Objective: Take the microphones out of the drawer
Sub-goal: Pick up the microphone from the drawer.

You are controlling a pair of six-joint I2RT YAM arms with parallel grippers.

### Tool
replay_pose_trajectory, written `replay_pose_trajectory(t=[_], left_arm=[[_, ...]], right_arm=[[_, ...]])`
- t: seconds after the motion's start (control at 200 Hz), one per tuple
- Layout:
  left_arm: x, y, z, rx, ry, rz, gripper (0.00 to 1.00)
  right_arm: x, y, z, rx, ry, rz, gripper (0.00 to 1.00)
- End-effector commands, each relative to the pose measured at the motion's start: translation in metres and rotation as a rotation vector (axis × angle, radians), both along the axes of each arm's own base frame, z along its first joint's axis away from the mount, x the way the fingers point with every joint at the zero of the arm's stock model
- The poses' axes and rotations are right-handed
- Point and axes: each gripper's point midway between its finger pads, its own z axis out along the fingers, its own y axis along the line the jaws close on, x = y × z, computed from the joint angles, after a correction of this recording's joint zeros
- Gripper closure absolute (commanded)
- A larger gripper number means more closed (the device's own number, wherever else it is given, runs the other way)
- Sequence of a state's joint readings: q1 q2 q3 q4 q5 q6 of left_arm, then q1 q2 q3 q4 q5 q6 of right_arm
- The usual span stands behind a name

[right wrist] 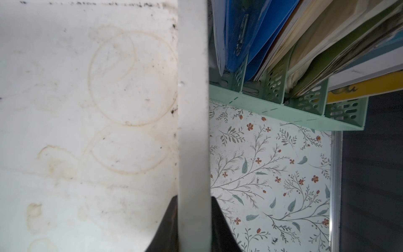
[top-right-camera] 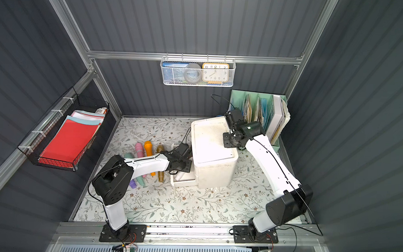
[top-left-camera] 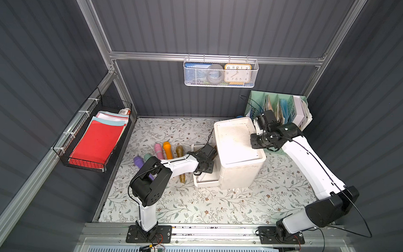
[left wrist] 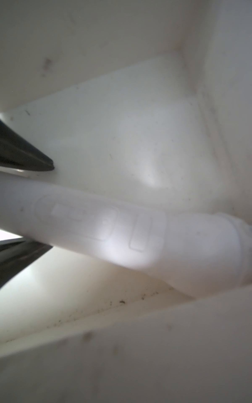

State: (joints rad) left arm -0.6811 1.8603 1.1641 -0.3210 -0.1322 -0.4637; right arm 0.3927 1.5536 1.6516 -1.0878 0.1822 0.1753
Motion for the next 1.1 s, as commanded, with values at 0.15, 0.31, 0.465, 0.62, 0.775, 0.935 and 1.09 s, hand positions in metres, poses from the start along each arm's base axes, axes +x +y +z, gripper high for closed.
replay_pose_trajectory(t=[0.15, 0.31, 0.465, 0.62, 0.775, 0.935, 1.09], left_arm=[[0.000, 0.012, -0.012, 0.105, 0.020, 0.041, 0.56], [0.000, 0.011, -0.012, 0.103, 0.021, 0.034, 0.62], [0.000, 0.010, -0.010, 0.095, 0.020, 0.032, 0.73], [0.001, 0.008, -0.003, 0.076, 0.010, 0.038, 0.84], [0.001, 0.001, 0.007, 0.015, 0.006, 0.059, 0.89], [0.001, -0.003, 0.020, -0.044, -0.014, 0.078, 0.91], [0.004, -0.007, 0.035, -0.091, -0.041, 0.093, 0.92]], right_arm=[[-0.038, -0.003, -0.099, -0.119, 0.381, 0.025, 1.00], [-0.038, -0.003, -0.100, -0.120, 0.382, 0.025, 1.00], [-0.038, -0.003, -0.100, -0.121, 0.382, 0.025, 1.00], [-0.038, -0.003, -0.100, -0.121, 0.381, 0.025, 1.00], [-0.037, -0.003, -0.100, -0.122, 0.380, 0.025, 1.00], [-0.038, -0.003, -0.100, -0.122, 0.381, 0.025, 1.00], [-0.038, -0.004, -0.100, -0.123, 0.383, 0.025, 1.00]])
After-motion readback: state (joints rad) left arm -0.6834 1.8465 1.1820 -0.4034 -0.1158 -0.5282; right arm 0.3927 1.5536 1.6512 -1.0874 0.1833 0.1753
